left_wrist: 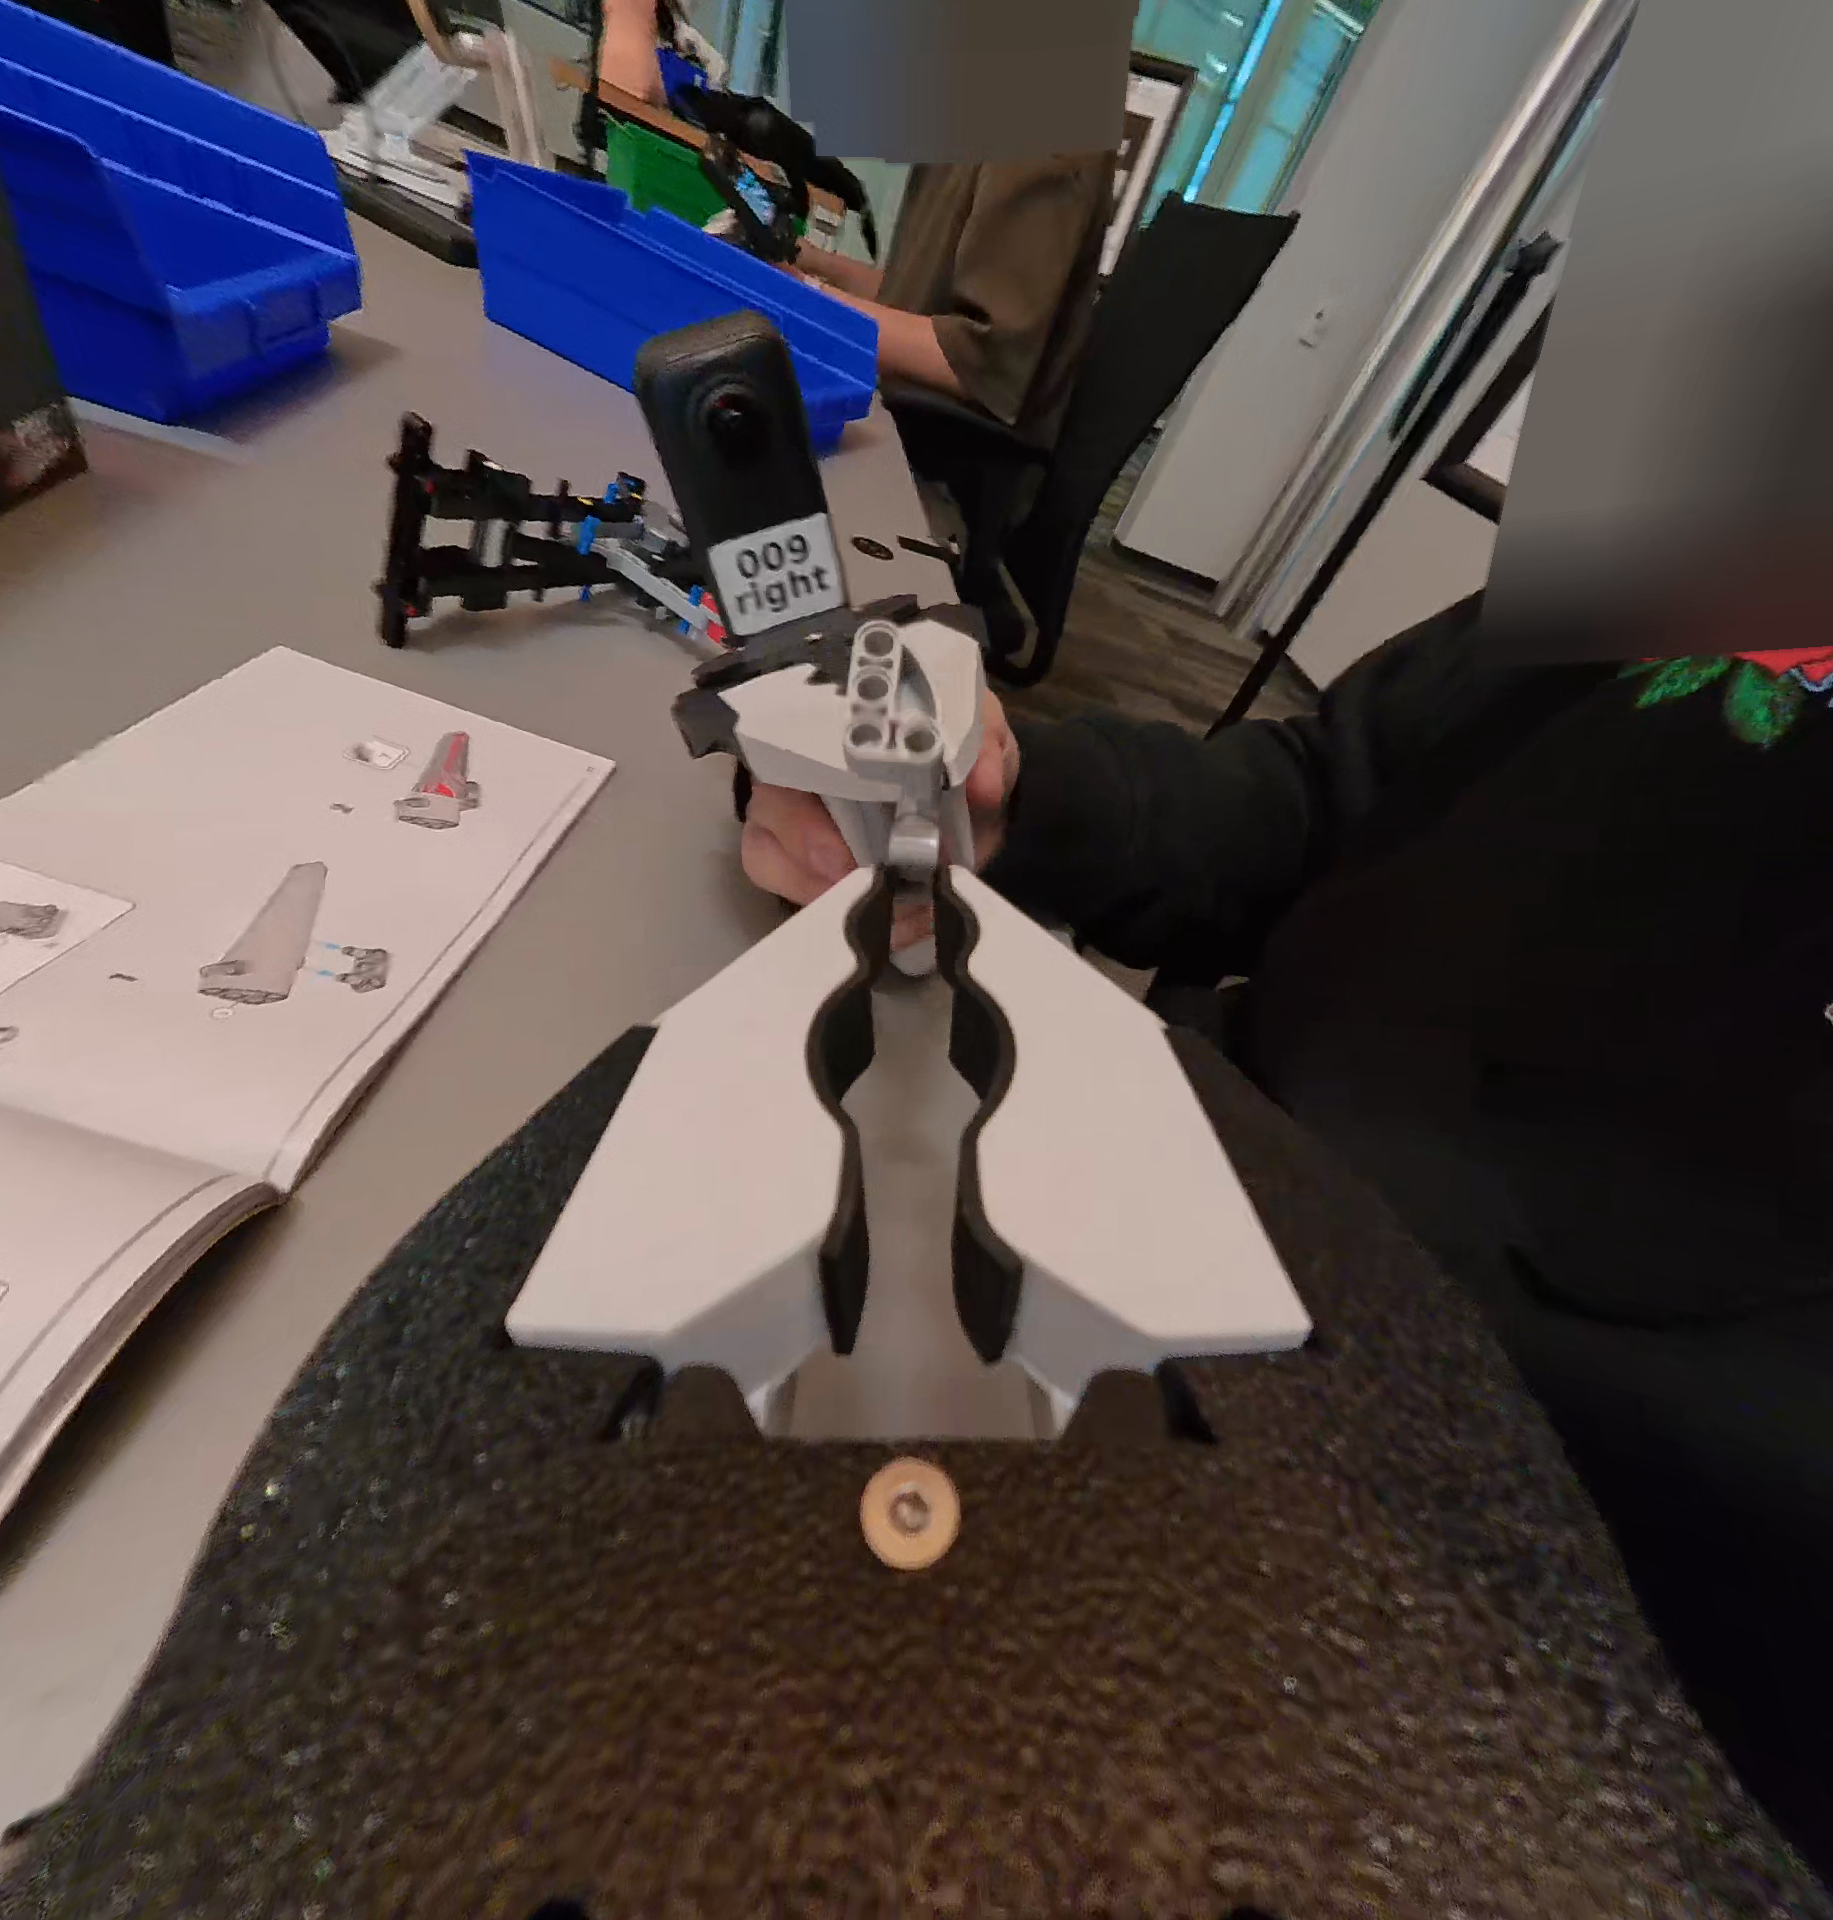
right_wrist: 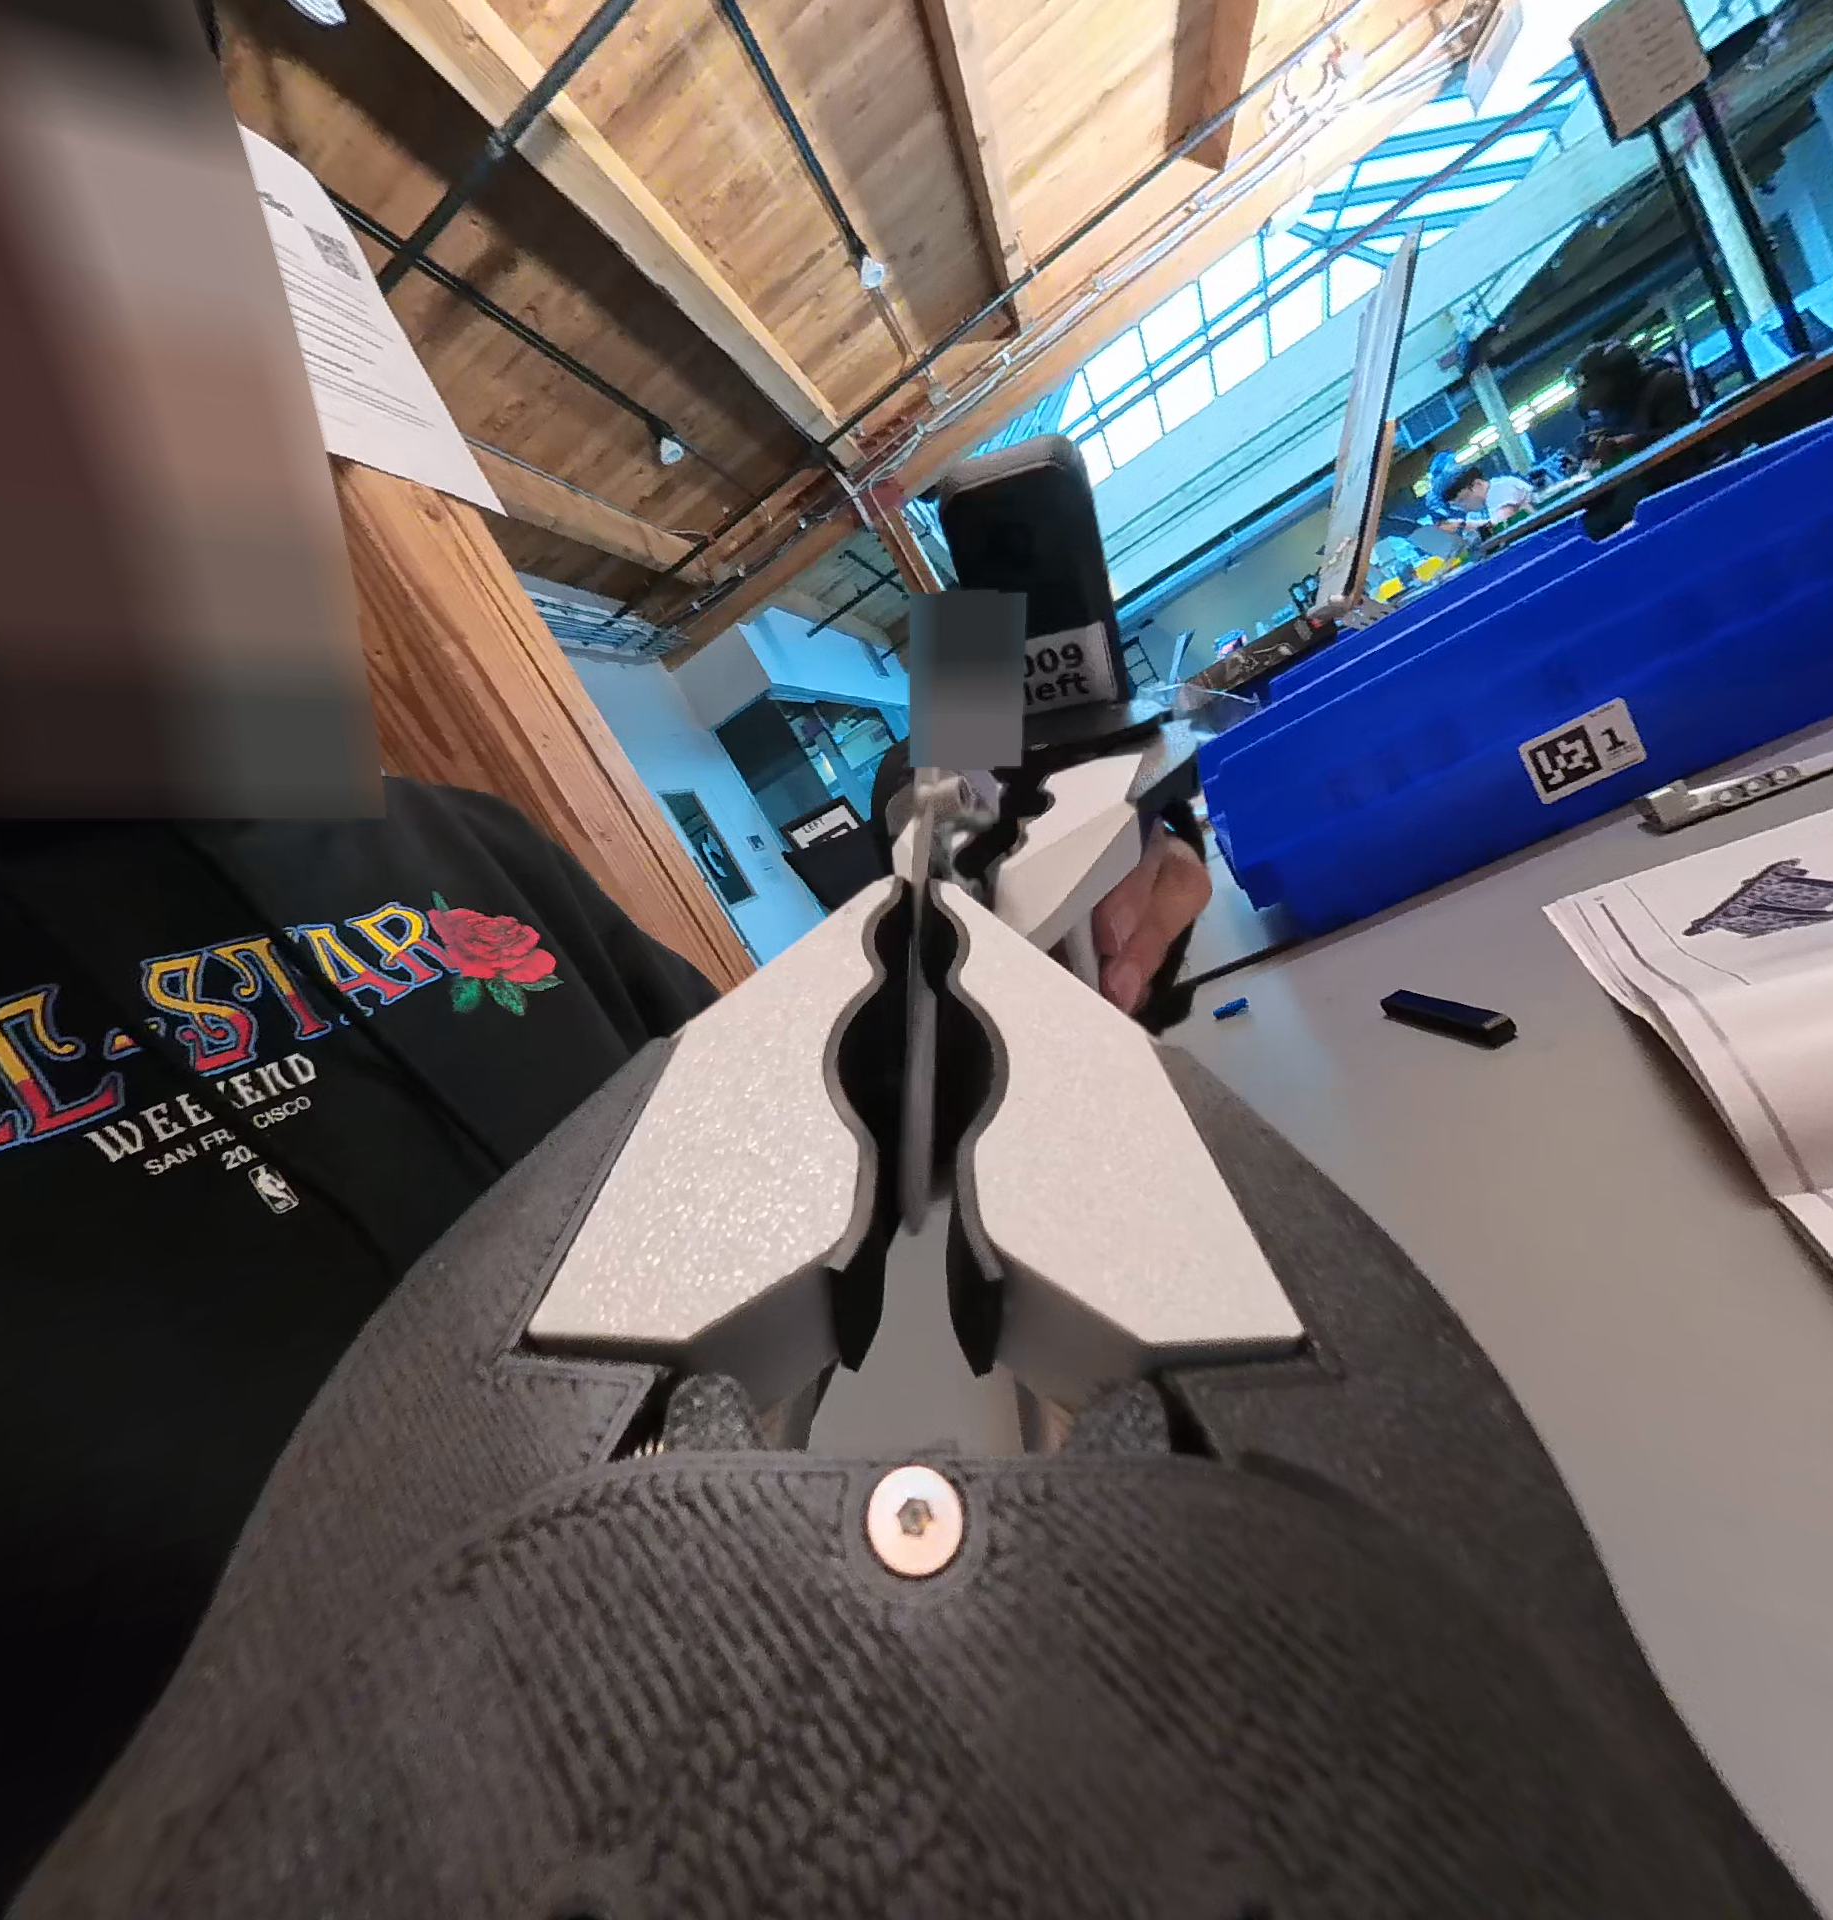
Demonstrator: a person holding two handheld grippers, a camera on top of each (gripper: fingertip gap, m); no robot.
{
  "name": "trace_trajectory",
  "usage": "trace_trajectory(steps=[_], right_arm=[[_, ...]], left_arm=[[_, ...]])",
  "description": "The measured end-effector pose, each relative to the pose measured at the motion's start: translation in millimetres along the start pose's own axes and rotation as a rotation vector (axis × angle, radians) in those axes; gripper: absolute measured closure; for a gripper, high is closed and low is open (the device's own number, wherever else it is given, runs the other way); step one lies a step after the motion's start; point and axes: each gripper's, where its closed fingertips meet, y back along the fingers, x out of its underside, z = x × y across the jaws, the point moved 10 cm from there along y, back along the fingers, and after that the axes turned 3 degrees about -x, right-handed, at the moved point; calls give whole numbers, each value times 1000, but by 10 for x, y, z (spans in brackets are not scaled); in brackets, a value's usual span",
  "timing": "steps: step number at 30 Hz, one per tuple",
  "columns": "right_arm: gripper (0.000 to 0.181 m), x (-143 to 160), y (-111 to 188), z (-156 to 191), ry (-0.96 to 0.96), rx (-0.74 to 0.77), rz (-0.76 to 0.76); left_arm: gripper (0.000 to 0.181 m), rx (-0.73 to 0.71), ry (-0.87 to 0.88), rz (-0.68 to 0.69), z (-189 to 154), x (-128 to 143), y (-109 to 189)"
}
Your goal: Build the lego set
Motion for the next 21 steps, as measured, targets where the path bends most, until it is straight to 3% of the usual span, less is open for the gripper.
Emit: trace_trajectory(steps=[6,10,15,21], right_arm=[[181,1,-4,-5,0,9,1],[181,-8,23,1,4,1,-26],[181,-11,21,-9,6,63,14],[181,24,-42,-16,-2,139,127]], left_arm=[[176,-31,-84,7,2,9,-85],[174,-1,-29,-2,32,21,-22],[141,-150,-73,-28,45,-69,235],[144,-142,-117,-3,-54,-114,269]])
